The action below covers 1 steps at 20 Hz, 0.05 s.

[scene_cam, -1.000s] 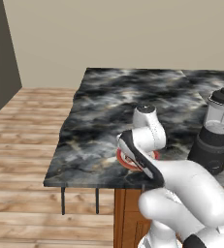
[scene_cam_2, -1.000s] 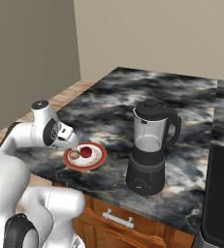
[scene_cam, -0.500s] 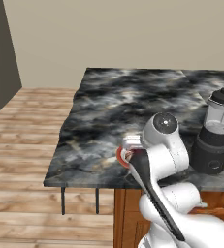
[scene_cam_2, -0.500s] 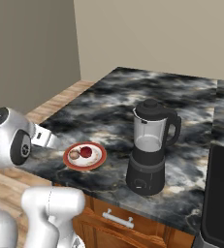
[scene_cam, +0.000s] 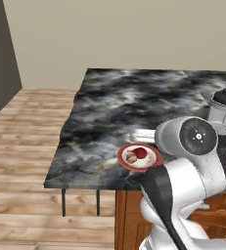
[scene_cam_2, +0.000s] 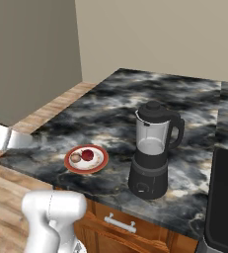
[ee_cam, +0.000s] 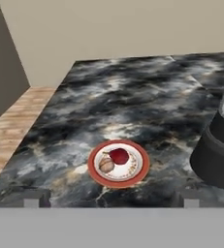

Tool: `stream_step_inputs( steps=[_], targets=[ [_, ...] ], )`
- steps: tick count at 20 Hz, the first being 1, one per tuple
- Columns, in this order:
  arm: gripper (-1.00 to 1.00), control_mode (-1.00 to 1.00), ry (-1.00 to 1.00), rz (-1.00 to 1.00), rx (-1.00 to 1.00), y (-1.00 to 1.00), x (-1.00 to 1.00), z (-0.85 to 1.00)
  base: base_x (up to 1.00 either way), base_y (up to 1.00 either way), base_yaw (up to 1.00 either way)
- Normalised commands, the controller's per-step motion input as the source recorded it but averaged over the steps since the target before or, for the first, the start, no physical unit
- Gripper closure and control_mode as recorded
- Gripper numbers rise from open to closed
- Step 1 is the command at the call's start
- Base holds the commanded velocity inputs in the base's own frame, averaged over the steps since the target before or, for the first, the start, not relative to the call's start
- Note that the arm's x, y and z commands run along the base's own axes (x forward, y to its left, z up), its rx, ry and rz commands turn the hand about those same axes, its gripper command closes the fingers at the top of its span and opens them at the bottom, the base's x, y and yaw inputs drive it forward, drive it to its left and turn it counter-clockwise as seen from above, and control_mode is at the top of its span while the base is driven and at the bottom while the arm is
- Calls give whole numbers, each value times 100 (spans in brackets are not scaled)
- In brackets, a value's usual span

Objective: Pick the pear and tangerine from the fridge and place them on the plate next to the blender to make a fruit smoothie.

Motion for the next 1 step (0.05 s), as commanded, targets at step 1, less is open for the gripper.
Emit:
stream_step_inputs(
  steps=[1],
  targets=[
    [-100,-100,-25,0,0,0,-98,34,0,0,0]
  ],
)
